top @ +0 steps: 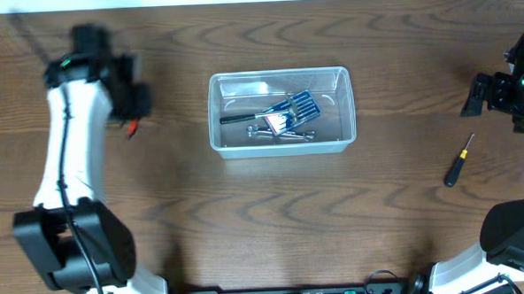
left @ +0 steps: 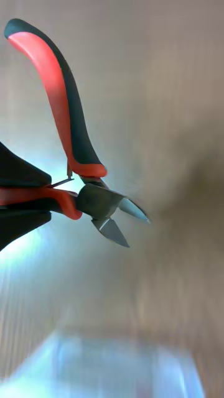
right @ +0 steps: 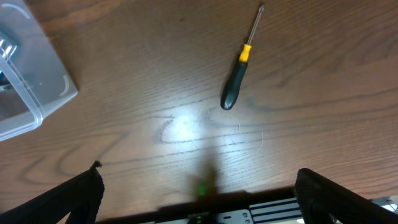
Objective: Pack container
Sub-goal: 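Carry the pliers into the container, release, and withdraw left gripper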
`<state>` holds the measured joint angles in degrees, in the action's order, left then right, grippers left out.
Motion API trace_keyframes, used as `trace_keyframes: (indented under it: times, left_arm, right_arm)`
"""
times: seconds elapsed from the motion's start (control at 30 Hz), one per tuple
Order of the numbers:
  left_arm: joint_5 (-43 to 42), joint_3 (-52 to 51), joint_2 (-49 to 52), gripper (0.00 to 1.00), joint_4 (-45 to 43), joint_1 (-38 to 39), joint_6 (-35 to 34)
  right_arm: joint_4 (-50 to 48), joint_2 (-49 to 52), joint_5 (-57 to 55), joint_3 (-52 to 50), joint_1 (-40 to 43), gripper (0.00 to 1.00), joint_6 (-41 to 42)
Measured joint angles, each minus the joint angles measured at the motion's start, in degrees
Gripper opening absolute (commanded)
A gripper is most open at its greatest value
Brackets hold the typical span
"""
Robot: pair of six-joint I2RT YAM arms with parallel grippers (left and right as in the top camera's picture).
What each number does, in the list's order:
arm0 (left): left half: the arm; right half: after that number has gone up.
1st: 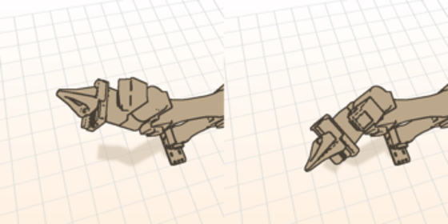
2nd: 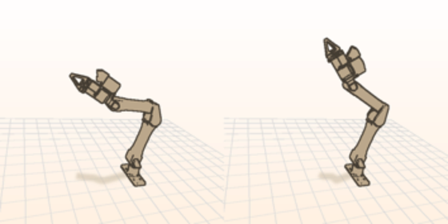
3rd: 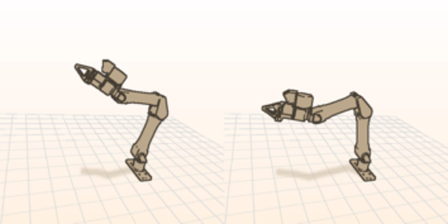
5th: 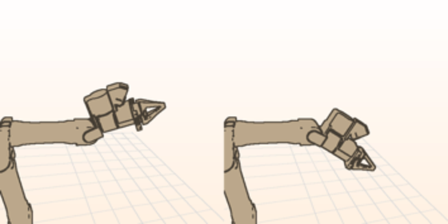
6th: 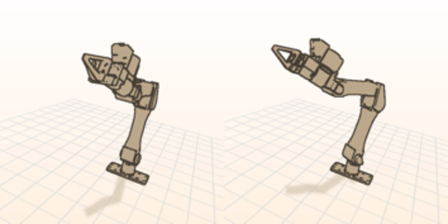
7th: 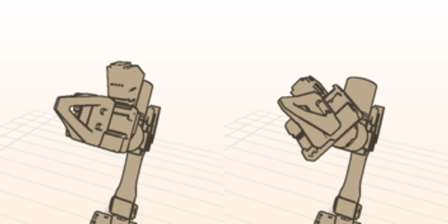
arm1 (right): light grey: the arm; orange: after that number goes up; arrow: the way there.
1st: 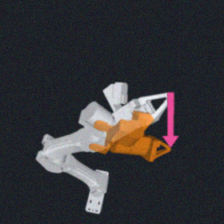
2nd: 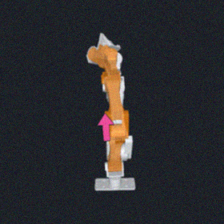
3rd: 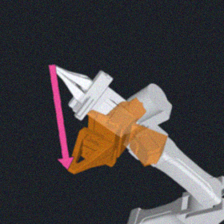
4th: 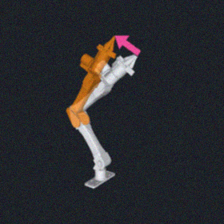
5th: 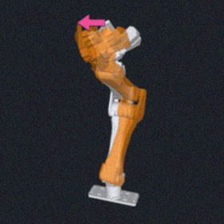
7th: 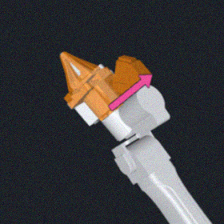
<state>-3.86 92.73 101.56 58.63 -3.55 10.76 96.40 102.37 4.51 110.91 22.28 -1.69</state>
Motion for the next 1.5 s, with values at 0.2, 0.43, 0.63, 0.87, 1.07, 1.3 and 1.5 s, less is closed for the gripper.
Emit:
trace_keyframes:
  times: [0.2,0.43,0.63,0.87,1.07,1.3,1.5]
  left_arm:
    - [-0.1,7.7,-0.6,0.06,-5.9,16.2,9.7]
    - [-0.4,8.0,2.6,0.06,-13.1,29.0,22.2]
    - [-0.5,8.0,13.0,0.06,-12.2,30.0,22.0]
    - [-1.1,7.9,20.0,0.06,-11.1,29.7,21.1]
    - [-1.7,7.9,20.5,0.48,-11.0,29.7,20.9]
    - [-1.8,7.9,21.7,0.65,-10.3,29.7,19.5]
    - [-1.6,7.8,19.5,0.8,-9.5,29.4,18.6]
  right_arm:
    - [0.0,0.0,0.0,0.0,0.0,0.99,0.0]
    - [0.0,0.0,0.8,0.0,0.0,0.99,-0.6]
    - [0.1,0.0,1.3,0.0,0.0,0.99,-0.9]
    - [0.1,0.0,1.5,0.0,0.0,0.99,-0.9]
    - [0.2,0.0,1.5,0.0,0.0,0.99,-0.9]
    - [0.3,0.0,1.5,0.0,0.0,0.99,-1.0]
    - [0.2,0.0,1.5,0.0,0.0,0.99,-1.0]
